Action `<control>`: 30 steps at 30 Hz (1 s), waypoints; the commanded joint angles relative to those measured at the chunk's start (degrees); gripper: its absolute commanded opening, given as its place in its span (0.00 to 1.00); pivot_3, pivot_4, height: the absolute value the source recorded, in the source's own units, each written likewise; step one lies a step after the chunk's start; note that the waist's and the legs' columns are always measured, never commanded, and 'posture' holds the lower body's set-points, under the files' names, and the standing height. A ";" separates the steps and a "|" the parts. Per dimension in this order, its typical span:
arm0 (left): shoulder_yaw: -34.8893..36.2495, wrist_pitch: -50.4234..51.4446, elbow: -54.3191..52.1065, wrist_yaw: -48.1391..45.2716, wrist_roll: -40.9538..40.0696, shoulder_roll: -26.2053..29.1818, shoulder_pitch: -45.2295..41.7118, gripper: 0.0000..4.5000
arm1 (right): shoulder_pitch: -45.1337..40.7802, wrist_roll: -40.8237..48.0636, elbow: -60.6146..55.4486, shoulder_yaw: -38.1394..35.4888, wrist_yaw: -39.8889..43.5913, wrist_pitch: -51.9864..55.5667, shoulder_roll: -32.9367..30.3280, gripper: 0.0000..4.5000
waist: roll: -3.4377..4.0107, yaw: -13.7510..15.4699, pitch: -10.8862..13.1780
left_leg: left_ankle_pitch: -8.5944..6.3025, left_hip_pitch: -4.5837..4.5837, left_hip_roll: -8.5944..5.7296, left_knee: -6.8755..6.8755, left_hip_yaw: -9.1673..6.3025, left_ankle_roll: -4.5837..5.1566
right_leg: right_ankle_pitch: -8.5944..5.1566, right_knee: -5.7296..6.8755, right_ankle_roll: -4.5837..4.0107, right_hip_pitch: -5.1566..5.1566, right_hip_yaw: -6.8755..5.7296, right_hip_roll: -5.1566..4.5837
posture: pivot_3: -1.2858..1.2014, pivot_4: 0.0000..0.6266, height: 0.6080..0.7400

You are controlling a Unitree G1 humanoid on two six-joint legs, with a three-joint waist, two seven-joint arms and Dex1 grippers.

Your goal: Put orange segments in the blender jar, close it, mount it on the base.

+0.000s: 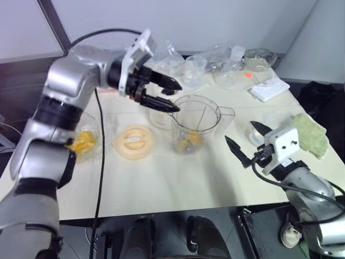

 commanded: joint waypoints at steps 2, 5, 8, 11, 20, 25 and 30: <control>7.41 8.95 -13.01 9.16 -3.83 1.30 6.72 0.86 | -2.45 0.29 4.73 0.41 1.41 -3.72 1.40 1.00 | 0.01 -0.02 0.01 | 0.00 0.20 0.00 -0.01 0.00 0.00 | -0.01 0.02 0.01 0.17 0.01 0.00 | 0.52 0.24 1.00; 9.53 10.69 -18.41 11.19 -4.18 3.10 12.00 0.86 | -4.36 -0.60 9.31 1.87 2.00 -5.66 2.45 1.00 | 0.01 -0.19 0.01 | 0.00 0.42 0.00 -0.06 0.01 -0.01 | -0.02 0.04 0.00 0.34 0.02 0.02 | 0.52 0.24 1.00; 8.55 7.27 -22.88 10.76 -1.30 5.86 16.75 0.86 | -6.77 -1.13 15.03 2.86 2.25 -7.95 3.84 1.00 | 0.02 -0.46 0.02 | 0.05 0.48 0.00 -0.06 0.02 -0.09 | -0.01 0.09 -0.02 0.35 0.03 0.02 | 0.52 0.24 1.00; 8.75 6.05 -24.75 10.51 -0.82 7.10 19.12 0.86 | -9.07 -1.38 19.84 3.39 2.53 -10.09 5.30 1.00 | 0.04 -0.39 0.03 | 0.06 0.51 0.00 -0.06 0.01 -0.11 | 0.00 0.09 -0.03 0.36 0.04 0.02 | 0.52 0.24 1.00; 6.98 0.67 -26.18 11.54 5.59 9.67 24.07 0.86 | -18.34 -4.59 37.12 4.43 2.24 -16.90 7.29 1.00 | 0.06 -0.32 0.05 | 0.06 0.47 -0.03 -0.11 0.04 -0.11 | -0.01 0.05 -0.03 0.35 0.08 0.02 | 0.52 0.24 1.00; 8.27 1.13 -27.65 12.63 5.56 10.10 26.07 0.86 | -19.33 -4.74 39.28 4.40 3.07 -17.86 7.27 1.00 | 0.09 -0.44 0.06 | 0.06 0.47 -0.03 -0.15 0.06 -0.11 | -0.01 0.02 -0.02 0.35 0.09 0.02 | 0.52 0.24 1.00; 8.51 1.00 -28.01 13.36 5.46 10.22 27.21 0.87 | -18.55 -4.29 37.56 4.14 3.21 -17.75 7.76 0.80 | 0.09 -0.46 0.06 | 0.06 0.48 -0.02 -0.15 0.05 -0.11 | -0.01 0.03 -0.02 0.35 0.09 0.02 | 0.52 0.24 1.00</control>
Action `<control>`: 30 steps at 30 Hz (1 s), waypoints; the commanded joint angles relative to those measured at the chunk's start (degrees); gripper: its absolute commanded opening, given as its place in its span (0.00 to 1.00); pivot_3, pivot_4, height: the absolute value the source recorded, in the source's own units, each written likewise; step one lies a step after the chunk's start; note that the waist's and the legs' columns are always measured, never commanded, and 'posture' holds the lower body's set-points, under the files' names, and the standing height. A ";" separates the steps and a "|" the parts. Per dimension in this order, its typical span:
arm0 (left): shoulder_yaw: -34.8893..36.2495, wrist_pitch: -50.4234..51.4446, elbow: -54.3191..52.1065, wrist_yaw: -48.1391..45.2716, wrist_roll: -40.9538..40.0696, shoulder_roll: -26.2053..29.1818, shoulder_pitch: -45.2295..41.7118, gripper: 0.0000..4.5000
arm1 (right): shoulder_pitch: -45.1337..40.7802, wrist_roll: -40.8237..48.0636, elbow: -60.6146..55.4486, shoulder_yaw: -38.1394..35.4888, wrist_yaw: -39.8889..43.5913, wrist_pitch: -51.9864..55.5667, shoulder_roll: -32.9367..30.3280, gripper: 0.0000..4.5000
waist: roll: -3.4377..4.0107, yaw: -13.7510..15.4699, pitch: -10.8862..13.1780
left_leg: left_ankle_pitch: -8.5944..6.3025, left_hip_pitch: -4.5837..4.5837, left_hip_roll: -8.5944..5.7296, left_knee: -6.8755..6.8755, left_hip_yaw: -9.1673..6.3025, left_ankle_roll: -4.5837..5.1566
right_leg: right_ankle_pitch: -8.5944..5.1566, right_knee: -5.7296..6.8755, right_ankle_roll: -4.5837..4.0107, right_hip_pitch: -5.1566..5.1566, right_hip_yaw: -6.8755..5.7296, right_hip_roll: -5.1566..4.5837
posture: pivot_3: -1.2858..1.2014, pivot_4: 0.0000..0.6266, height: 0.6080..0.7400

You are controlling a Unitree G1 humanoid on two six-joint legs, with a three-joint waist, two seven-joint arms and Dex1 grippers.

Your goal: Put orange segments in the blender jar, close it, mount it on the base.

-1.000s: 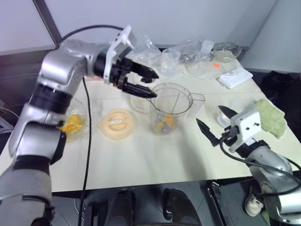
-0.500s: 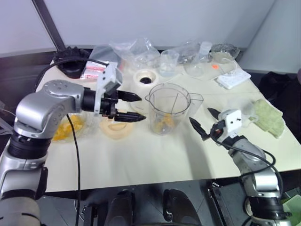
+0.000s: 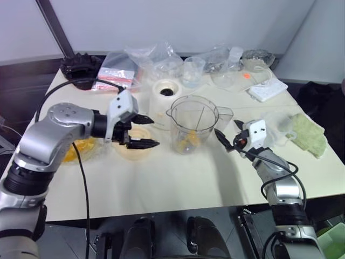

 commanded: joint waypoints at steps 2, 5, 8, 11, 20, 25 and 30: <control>1.83 -0.73 -1.84 0.64 0.12 0.26 -0.13 0.87 | -0.62 0.40 -1.91 -0.70 -0.03 -1.34 0.36 0.58 | 0.02 0.04 0.02 | 0.00 0.00 0.00 0.00 0.00 0.00 | 0.00 0.00 0.00 0.00 0.00 0.00 | 0.52 0.24 1.00; 1.51 -0.94 -1.62 0.74 0.28 0.03 -0.20 0.87 | -1.15 0.31 -1.53 -0.50 0.14 -1.32 0.68 0.23 | 0.04 0.03 0.02 | 0.00 0.00 0.00 0.00 0.00 0.00 | 0.00 -0.01 0.00 0.00 0.00 0.00 | 0.52 0.24 1.00; 1.22 -1.33 -0.83 0.64 0.62 -0.29 -0.55 0.87 | -1.84 0.27 -0.90 -0.11 -0.03 -1.42 1.00 0.18 | 0.06 0.17 0.04 | 0.00 0.00 0.00 0.00 0.00 0.00 | 0.00 -0.01 0.00 0.00 0.00 -0.01 | 0.52 0.24 1.00; 1.25 -1.60 -0.61 0.58 0.80 -0.26 -0.13 0.87 | -1.83 0.53 -1.40 0.23 -0.02 -1.23 1.26 0.18 | 0.06 0.45 0.04 | 0.00 -0.01 0.00 0.00 0.00 0.00 | 0.00 -0.03 0.00 0.00 -0.01 -0.01 | 0.52 0.24 1.00; 1.28 -1.91 -0.81 0.92 1.30 -0.53 1.27 0.87 | -1.85 5.60 -4.10 0.25 2.44 3.75 2.29 0.18 | 0.08 0.19 0.05 | 0.00 -0.02 0.01 -0.03 0.00 0.00 | 0.00 -0.07 0.00 0.00 -0.01 0.00 | 0.52 0.24 1.00; 1.37 -1.56 -1.11 1.26 1.00 -0.85 1.88 0.87 | -3.23 6.36 -1.89 1.00 4.25 5.51 2.60 0.18 | 0.08 -0.67 0.06 | 0.00 -0.02 0.02 -0.05 0.01 0.00 | 0.00 -0.08 0.00 -0.02 -0.01 0.00 | 0.52 0.24 1.00; 2.26 -1.05 -1.42 1.94 0.62 -0.85 2.93 0.87 | -5.48 5.75 0.41 0.80 4.88 4.78 2.52 0.18 | 0.14 -1.25 0.11 | 0.00 -0.01 0.04 -0.12 0.01 0.00 | 0.00 -0.05 0.00 -0.08 0.00 0.03 | 0.52 0.24 1.00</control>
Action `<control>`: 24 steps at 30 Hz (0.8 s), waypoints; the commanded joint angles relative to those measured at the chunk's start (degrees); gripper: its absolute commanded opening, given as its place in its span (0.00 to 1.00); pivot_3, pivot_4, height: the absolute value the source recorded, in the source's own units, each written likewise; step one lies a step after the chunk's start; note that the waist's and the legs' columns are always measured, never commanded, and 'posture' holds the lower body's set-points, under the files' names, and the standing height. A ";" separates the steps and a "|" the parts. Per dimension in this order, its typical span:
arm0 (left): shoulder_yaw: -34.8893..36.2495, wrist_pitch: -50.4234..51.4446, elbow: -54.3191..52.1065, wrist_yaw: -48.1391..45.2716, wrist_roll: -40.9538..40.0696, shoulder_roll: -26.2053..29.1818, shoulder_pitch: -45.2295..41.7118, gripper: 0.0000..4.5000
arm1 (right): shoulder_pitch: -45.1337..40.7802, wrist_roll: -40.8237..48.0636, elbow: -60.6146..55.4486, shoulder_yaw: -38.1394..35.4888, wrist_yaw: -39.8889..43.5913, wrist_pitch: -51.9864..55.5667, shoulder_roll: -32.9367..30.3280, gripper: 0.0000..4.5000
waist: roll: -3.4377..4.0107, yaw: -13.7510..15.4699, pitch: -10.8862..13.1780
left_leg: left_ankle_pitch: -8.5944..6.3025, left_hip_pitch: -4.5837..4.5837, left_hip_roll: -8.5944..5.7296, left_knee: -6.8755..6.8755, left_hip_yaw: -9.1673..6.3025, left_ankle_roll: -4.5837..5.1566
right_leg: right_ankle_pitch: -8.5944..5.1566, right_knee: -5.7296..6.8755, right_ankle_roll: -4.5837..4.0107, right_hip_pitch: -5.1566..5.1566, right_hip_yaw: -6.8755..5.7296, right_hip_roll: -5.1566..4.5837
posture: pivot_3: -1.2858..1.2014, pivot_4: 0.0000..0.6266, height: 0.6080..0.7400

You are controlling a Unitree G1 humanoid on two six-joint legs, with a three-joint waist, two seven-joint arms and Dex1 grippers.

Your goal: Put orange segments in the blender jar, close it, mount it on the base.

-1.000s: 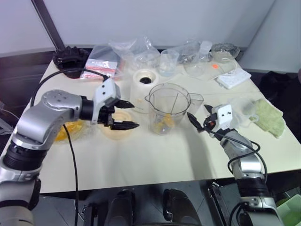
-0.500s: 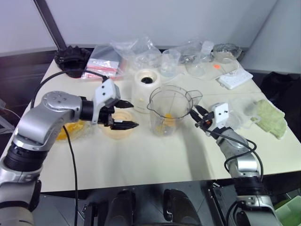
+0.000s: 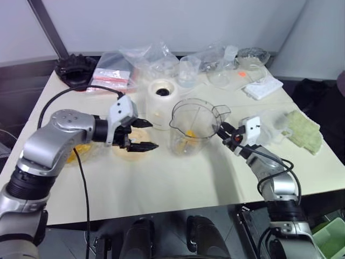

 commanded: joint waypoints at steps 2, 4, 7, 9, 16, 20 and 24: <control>2.82 0.17 -1.73 0.91 -0.75 0.34 0.76 0.87 | -2.42 0.53 -0.16 -0.05 1.25 -1.05 0.33 0.18 | 0.04 0.13 0.04 | 0.00 -0.01 0.00 -0.02 -0.01 0.00 | 0.00 0.01 0.00 -0.02 0.00 0.01 | 0.52 0.24 1.00; 3.26 -0.09 -1.46 1.32 -0.45 0.66 1.03 0.87 | -2.60 0.30 -0.59 -0.04 1.22 -1.08 0.15 0.18 | 0.05 0.22 0.06 | 0.00 -0.03 0.00 -0.02 -0.01 0.00 | 0.00 0.00 0.00 -0.03 0.00 0.00 | 0.52 0.24 1.00; 3.73 -0.21 -0.96 2.00 -0.02 0.82 1.15 0.87 | -2.69 0.30 -1.34 -0.19 0.96 -0.92 0.14 0.18 | 0.05 0.26 0.11 | 0.00 -0.06 0.00 -0.02 0.00 0.00 | 0.00 -0.03 0.00 -0.04 0.00 -0.01 | 0.52 0.24 1.00; 3.85 -0.46 -0.95 2.04 0.14 0.90 1.23 0.87 | -2.82 -0.03 -2.03 -0.08 0.84 -1.02 -0.10 0.18 | 0.07 0.30 0.13 | 0.00 -0.06 -0.01 -0.02 0.02 0.00 | 0.00 -0.05 0.01 -0.04 0.00 -0.02 | 0.52 0.24 1.00; 3.43 -0.40 -1.70 2.40 -0.20 0.39 1.52 0.87 | -2.66 -1.45 -2.67 0.45 0.67 -0.79 -0.71 0.48 | 0.12 0.31 0.17 | 0.00 -0.06 -0.01 -0.02 0.02 0.00 | 0.00 -0.05 0.00 -0.04 0.00 -0.02 | 0.52 0.24 1.00; 4.20 0.17 -2.01 1.86 -1.14 0.79 1.52 0.87 | 0.06 -2.56 -5.72 0.47 0.19 0.00 -2.26 0.93 | 0.13 0.33 0.17 | 0.00 -0.06 0.00 -0.02 0.02 0.00 | 0.00 -0.06 0.00 -0.04 0.00 -0.02 | 0.52 0.24 1.00; 6.92 3.08 -1.61 1.10 -5.42 0.55 -0.52 0.87 | 5.28 -2.44 -11.47 -0.76 -0.18 1.96 -4.93 0.98 | 0.14 0.56 0.20 | 0.00 -0.08 0.00 -0.05 0.00 0.00 | -0.02 -0.10 0.01 -0.04 -0.02 -0.02 | 0.52 0.24 1.00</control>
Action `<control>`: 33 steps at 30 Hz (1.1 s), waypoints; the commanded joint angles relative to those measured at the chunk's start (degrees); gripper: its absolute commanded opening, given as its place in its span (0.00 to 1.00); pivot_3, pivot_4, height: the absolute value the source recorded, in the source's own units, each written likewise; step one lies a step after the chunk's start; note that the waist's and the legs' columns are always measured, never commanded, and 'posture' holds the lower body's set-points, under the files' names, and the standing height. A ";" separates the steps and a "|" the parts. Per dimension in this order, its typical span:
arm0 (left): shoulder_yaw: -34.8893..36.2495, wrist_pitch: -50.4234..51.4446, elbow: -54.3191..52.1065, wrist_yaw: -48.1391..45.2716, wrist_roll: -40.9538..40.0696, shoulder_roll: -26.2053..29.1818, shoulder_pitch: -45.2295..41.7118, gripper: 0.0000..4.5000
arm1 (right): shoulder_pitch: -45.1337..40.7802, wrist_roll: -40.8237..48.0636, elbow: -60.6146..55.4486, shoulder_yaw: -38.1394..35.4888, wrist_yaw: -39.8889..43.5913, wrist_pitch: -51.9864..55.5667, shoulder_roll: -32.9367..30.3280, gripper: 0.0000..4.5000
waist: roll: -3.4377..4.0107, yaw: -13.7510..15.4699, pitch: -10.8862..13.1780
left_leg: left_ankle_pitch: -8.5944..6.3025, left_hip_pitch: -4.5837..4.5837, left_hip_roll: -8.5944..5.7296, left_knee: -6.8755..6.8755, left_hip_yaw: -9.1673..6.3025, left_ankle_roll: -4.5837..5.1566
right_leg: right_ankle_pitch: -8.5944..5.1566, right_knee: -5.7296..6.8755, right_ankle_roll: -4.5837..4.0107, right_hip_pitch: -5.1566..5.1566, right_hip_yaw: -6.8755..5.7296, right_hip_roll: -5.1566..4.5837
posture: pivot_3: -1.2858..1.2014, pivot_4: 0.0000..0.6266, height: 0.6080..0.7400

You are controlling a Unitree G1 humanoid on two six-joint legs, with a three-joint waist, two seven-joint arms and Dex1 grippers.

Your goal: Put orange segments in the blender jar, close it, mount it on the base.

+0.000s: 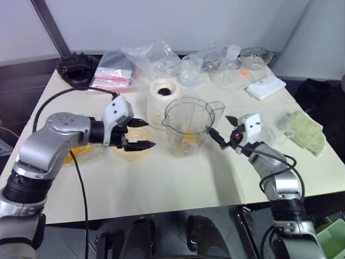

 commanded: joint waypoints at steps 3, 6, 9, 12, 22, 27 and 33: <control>6.57 5.71 -0.73 -0.62 -8.42 -0.60 -4.94 0.87 | 6.94 0.92 -10.48 -3.27 -0.51 3.33 -3.87 0.98 | -0.01 0.05 0.02 | 0.00 -0.02 0.00 0.00 0.01 0.00 | 0.00 -0.07 0.00 0.01 -0.01 -0.01 | 0.52 0.24 1.00; 7.81 7.77 -0.08 -0.71 -11.19 -1.15 -6.78 0.87 | 12.85 1.40 -16.58 -5.79 -1.12 5.84 -5.98 0.98 | 0.02 0.01 0.04 | 0.00 -0.01 -0.01 0.00 0.03 0.00 | 0.01 -0.18 0.01 0.06 0.00 -0.02 | 0.52 0.24 1.00; 7.84 8.47 0.59 -0.74 -12.16 -1.32 -7.80 0.87 | 17.79 2.97 -22.24 -9.29 -3.03 8.42 -6.01 0.98 | 0.02 -0.16 0.04 | -0.01 -0.01 0.00 -0.04 0.00 -0.01 | 0.01 -0.26 0.01 0.10 -0.05 -0.01 | 0.52 0.24 1.00; 7.44 9.01 0.97 -1.87 -13.28 -1.14 -8.47 0.87 | 22.45 4.07 -27.28 -13.96 -6.13 9.81 -4.76 0.98 | 0.04 0.05 0.06 | -0.01 -0.01 0.00 -0.06 -0.01 -0.01 | 0.00 -0.25 0.01 0.08 -0.05 -0.01 | 0.52 0.24 1.00; 4.01 10.68 -2.62 -9.61 -17.30 0.71 -7.39 0.87 | 34.27 3.56 -30.83 -25.57 -14.47 11.80 -0.10 0.98 | 0.12 -0.43 0.10 | -0.02 -0.01 0.04 -0.12 0.02 -0.03 | 0.00 -0.60 0.03 0.08 0.00 -0.13 | 0.52 0.24 1.00; 2.76 10.48 -4.04 -9.34 -16.76 0.63 -7.12 0.87 | 22.65 -0.49 -15.85 -26.28 -21.89 9.96 -0.90 0.98 | 0.21 -0.38 0.17 | -0.02 0.01 0.04 -0.07 0.00 -0.03 | 0.03 -0.68 -0.03 0.03 0.02 -0.12 | 0.52 0.24 1.00; 3.49 11.80 -6.02 -9.86 -17.94 2.44 -6.41 0.87 | 12.87 -2.74 -0.87 -23.62 -22.63 4.82 -1.59 0.98 | 0.31 -0.05 0.22 | -0.02 -0.06 -0.06 -0.28 0.02 -0.02 | 0.10 -0.65 -0.14 0.01 0.04 -0.01 | 0.52 0.24 1.00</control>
